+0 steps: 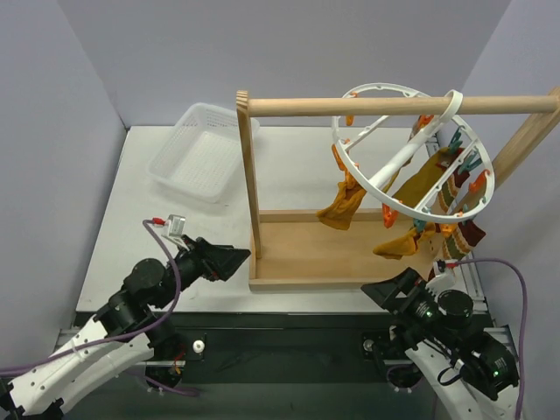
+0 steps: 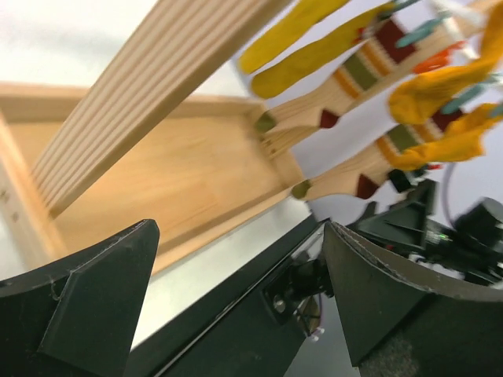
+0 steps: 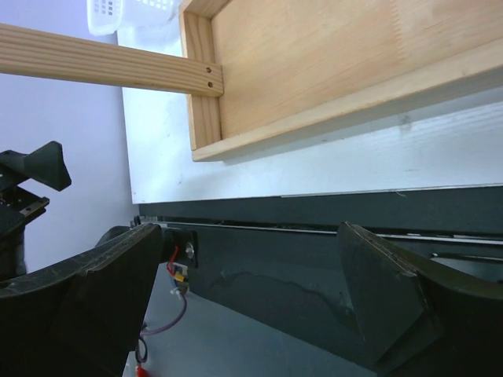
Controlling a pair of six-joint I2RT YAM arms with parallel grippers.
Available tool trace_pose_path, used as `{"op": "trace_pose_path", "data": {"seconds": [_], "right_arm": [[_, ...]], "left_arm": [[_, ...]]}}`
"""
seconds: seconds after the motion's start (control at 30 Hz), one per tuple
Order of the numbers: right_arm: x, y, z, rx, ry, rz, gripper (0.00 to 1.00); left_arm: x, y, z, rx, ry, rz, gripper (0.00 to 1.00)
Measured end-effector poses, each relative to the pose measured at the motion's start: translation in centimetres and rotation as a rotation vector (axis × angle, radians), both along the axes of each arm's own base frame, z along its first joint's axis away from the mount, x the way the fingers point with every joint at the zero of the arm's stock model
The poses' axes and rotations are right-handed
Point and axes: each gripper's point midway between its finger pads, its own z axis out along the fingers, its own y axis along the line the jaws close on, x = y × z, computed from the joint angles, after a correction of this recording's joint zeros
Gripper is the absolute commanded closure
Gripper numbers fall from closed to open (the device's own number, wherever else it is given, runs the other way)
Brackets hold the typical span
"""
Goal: Remove the socks clipped to the hanger
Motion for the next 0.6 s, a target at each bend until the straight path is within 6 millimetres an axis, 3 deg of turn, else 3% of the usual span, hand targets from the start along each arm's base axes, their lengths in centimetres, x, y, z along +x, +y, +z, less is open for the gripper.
{"op": "trace_pose_path", "data": {"seconds": [0.13, 0.2, 0.37, 0.47, 0.6], "right_arm": [[-1.0, -1.3, 0.7, -0.030, 0.001, -0.029, 0.00], [-1.5, -1.8, 1.6, -0.034, -0.019, -0.038, 0.00], [-3.2, -3.1, 6.2, -0.038, -0.172, -0.016, 0.00], [-4.7, -3.6, 8.5, -0.053, -0.260, 0.022, 0.00], [-6.6, -3.7, 10.8, -0.108, -0.314, 0.107, 0.00]], "left_arm": [[0.4, 0.8, -1.1, 0.114, 0.121, 0.050, 0.03], [0.0, 1.4, -0.5, 0.113, 0.110, 0.055, 0.03], [-1.4, 1.8, 1.8, 0.039, 0.004, 0.002, 0.07], [-1.5, -0.2, 1.9, 0.063, -0.014, -0.077, 0.08], [-1.2, -5.0, 0.9, 0.165, 0.009, -0.253, 0.08]]}}
